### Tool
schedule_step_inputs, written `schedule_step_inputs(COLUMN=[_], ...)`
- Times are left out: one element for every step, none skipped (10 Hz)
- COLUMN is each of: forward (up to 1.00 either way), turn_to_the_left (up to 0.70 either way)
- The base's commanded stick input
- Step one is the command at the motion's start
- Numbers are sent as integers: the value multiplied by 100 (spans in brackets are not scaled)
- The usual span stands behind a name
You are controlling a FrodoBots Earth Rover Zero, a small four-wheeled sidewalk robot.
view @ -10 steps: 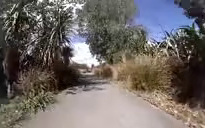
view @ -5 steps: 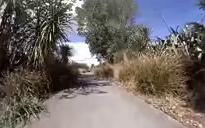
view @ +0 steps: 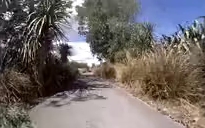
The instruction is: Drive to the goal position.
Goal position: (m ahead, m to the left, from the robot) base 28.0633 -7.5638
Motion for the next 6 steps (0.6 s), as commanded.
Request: schedule_step_inputs(forward=[100, 100, 100, 100, 100, 100], turn_to_the_left=[8, 8, 8, 8, 8, 9])
